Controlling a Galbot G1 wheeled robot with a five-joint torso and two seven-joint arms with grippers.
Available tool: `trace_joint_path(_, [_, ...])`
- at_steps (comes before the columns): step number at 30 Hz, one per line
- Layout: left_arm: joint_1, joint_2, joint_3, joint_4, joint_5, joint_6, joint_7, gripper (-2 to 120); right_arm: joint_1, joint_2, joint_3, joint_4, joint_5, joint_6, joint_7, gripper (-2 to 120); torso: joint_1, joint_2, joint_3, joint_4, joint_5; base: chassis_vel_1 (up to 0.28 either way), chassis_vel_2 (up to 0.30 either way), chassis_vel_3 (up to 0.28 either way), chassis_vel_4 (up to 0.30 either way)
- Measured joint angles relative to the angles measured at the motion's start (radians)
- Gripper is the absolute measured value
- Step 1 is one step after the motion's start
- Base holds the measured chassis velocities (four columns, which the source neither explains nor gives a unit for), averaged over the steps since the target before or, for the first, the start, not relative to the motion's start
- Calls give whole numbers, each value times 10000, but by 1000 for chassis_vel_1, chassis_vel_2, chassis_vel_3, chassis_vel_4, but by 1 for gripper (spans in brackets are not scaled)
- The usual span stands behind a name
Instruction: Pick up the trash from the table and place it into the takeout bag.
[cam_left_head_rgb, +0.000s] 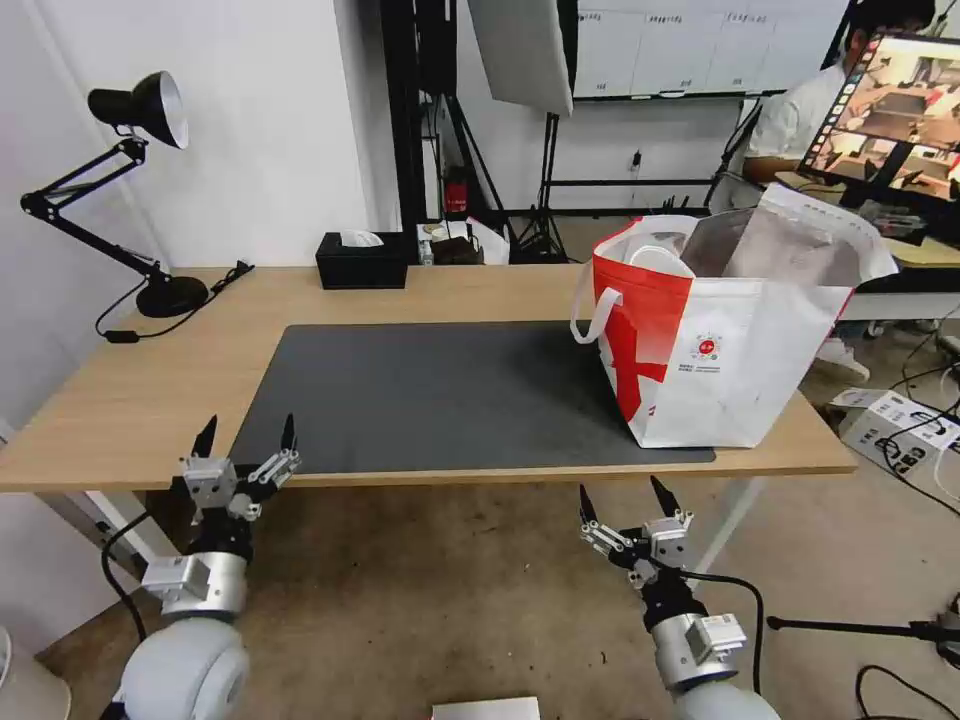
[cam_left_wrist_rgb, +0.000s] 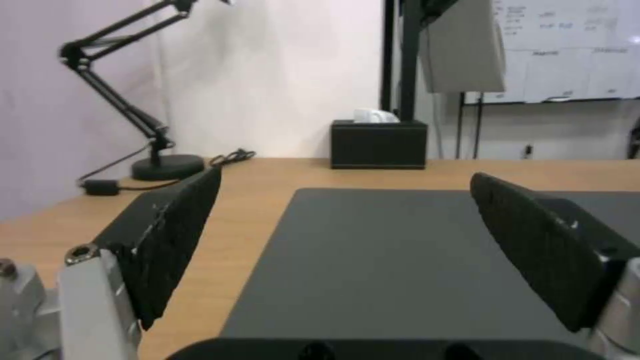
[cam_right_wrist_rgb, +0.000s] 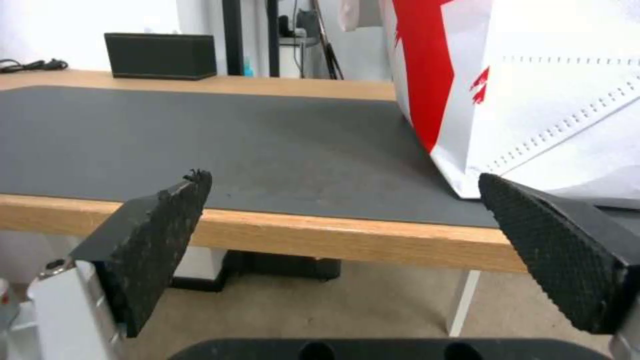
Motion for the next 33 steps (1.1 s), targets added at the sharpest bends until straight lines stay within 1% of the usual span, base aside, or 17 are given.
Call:
trace_joint_path(1, [173, -152, -127, -24, 196, -90, -58, 100, 0, 0, 0, 0, 0, 0, 0, 100, 0, 0, 0, 0, -1, 0, 0, 0, 0])
trace_joint_path(2, [173, -152, -127, -24, 196, -90, -58, 100, 0, 0, 0, 0, 0, 0, 0, 100, 0, 0, 0, 0, -1, 0, 0, 0, 0])
trace_joint_path(5, [792, -531, -472, -198, 408, -287, -77, 100, 0, 0, 0, 0, 0, 0, 0, 100, 0, -1, 0, 1, 0, 0, 0, 0, 0])
trace_joint_path(8, [1071, -680, -582, -206, 470, -371, -25, 100, 0, 0, 0, 0, 0, 0, 0, 100, 0, -1, 0, 1, -1, 0, 0, 0, 0])
trace_joint_path(10, [1227, -755, -641, -210, 474, -399, 46, 100, 0, 0, 0, 0, 0, 0, 0, 100, 0, -1, 0, 1, -1, 0, 0, 0, 0])
trace_joint_path(13, [1658, -917, -849, -205, 398, -423, 428, 100, 0, 0, 0, 0, 0, 0, 0, 100, -1, -1, 0, 2, 0, 0, 0, 0, 0])
trace_joint_path(21, [2075, -961, -937, -242, 263, -264, 859, 100, 0, 0, 1, 0, 0, 0, 0, 100, 0, -1, 1, 1, -1, 0, 0, 0, 0])
trace_joint_path(25, [2172, -968, -952, -242, 206, -122, 945, 100, 0, 0, 0, 0, 0, 0, 0, 100, 0, -1, 1, 1, -1, 0, 0, 0, 0])
trace_joint_path(33, [2345, -975, -959, -111, 178, -107, 1159, 100, 0, 0, 0, 0, 0, 0, 0, 100, 0, -1, 1, 1, -1, 0, 0, 0, 0])
